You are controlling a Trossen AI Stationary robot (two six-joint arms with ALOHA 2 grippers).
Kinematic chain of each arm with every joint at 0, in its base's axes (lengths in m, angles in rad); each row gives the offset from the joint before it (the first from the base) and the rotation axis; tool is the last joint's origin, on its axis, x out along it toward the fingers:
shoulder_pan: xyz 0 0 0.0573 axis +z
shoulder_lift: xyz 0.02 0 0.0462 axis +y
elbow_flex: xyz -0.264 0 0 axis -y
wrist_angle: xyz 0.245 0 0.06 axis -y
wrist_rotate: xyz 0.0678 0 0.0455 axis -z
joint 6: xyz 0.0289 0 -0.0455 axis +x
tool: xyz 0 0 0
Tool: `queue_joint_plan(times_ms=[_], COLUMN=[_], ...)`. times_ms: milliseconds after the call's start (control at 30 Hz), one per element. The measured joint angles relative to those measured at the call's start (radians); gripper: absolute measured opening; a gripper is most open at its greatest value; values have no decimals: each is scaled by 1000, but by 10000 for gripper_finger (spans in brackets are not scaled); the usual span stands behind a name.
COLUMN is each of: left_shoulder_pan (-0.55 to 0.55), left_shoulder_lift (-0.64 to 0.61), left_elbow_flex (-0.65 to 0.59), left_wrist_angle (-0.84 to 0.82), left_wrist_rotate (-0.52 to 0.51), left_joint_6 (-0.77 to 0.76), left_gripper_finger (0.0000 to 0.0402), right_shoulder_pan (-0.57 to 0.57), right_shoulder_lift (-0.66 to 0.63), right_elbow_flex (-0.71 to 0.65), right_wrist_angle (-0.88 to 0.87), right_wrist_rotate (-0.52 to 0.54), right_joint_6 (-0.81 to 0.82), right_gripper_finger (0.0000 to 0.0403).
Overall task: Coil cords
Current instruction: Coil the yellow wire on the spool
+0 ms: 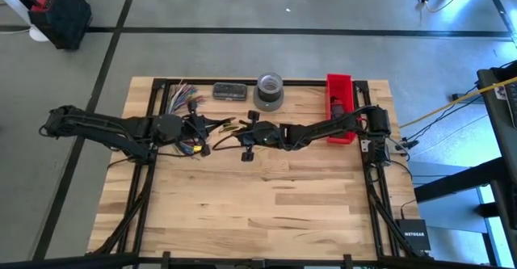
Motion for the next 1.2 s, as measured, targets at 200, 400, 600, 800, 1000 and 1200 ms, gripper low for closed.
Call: queue_joint_plan(times_ms=[200,400,600,800,1000,1200], left_shoulder_pan=[0,0,3,5,5,5], left_shoulder_lift=[0,0,0,0,0,15], left_elbow_flex=[0,-1,-1,-1,-2,-2], left_wrist_angle=[-11,-51,-56,-113,-154,-160], left_wrist_rotate=[0,0,0,-101,-150,-150], left_joint_6=[0,0,5,8,3,6], left_gripper_finger=[0,0,0,0,0,0], right_shoulder_pan=[1,0,1,1,-3,-28], right_shoulder_lift=[-9,-84,-135,-142,-143,-151], right_elbow_flex=[0,0,1,0,0,0], right_wrist_angle=[-37,-167,-272,-322,-347,-367], right_wrist_rotate=[155,287,333,333,333,319], right_joint_6=[-49,-71,-50,-43,-33,-13], right_gripper_finger=[13,7,4,4,4,3])
